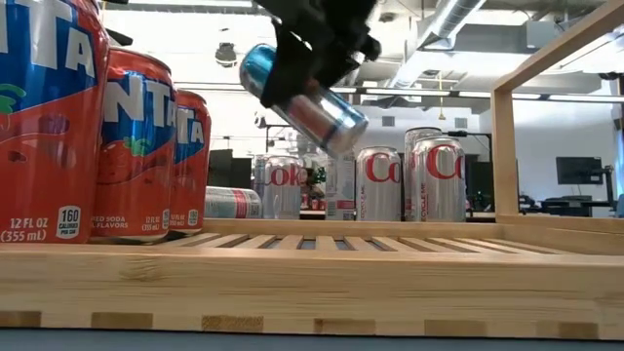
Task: Place canned beverage on shelf
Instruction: Put the bottom blue soda can on the shelf
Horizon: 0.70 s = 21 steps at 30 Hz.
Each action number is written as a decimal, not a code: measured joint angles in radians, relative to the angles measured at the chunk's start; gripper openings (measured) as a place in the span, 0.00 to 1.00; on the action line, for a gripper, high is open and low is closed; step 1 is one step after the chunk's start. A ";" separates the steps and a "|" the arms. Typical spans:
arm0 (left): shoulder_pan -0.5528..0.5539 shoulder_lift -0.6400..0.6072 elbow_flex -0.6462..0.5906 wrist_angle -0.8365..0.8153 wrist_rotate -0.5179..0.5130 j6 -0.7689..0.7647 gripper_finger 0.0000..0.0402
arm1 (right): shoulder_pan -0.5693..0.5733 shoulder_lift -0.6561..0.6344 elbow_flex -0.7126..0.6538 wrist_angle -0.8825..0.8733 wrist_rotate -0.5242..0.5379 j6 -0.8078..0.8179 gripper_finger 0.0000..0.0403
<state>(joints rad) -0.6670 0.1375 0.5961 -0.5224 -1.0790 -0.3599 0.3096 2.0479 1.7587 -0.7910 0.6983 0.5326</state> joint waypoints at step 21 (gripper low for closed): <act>0.000 0.000 0.000 -0.012 -0.007 -0.019 0.87 | -0.171 -0.145 -0.559 0.962 0.242 -0.016 0.49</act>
<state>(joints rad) -0.6672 0.1375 0.5961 -0.5342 -1.0863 -0.3790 0.1386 1.9028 1.1995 0.1712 0.9405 0.5170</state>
